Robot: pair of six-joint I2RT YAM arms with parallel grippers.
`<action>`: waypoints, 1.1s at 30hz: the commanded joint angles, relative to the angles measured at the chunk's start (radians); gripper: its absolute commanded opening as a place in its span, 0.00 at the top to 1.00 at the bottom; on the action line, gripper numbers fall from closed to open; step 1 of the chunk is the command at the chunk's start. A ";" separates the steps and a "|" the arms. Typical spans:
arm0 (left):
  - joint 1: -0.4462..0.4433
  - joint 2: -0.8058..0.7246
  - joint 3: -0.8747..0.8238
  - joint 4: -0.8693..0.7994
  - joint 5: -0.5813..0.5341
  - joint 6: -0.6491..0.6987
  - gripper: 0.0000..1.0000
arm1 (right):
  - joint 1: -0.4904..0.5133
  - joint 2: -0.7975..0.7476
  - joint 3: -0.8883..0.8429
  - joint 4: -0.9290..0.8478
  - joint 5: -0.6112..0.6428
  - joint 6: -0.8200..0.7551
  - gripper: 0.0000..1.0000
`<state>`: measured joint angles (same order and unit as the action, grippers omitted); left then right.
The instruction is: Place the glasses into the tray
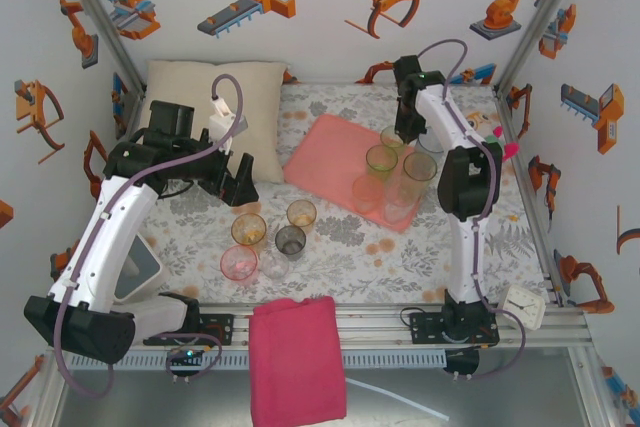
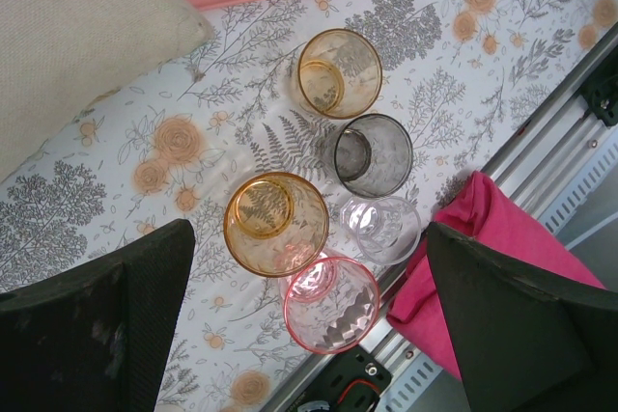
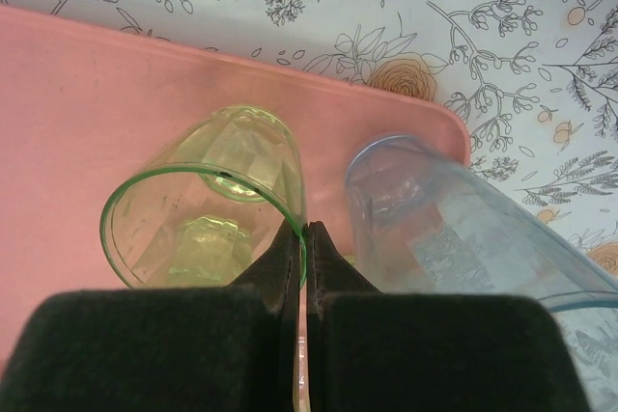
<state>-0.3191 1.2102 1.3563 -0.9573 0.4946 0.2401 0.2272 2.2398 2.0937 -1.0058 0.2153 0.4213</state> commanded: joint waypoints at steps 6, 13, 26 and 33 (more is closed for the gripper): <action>0.007 0.011 -0.011 0.013 0.024 -0.007 0.03 | -0.006 0.030 -0.004 -0.010 0.006 -0.001 0.97; 0.006 0.017 -0.007 0.015 0.028 -0.010 0.03 | -0.007 0.035 0.001 -0.012 0.012 -0.006 0.91; 0.007 0.017 -0.007 0.014 0.031 -0.012 0.03 | -0.008 0.040 0.042 -0.022 0.016 -0.010 0.73; 0.007 0.015 -0.008 0.014 0.032 -0.013 0.03 | -0.008 0.059 0.095 -0.042 0.007 -0.014 0.70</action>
<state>-0.3191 1.2247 1.3525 -0.9504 0.4984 0.2398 0.2264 2.2745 2.1433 -1.0168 0.2153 0.4206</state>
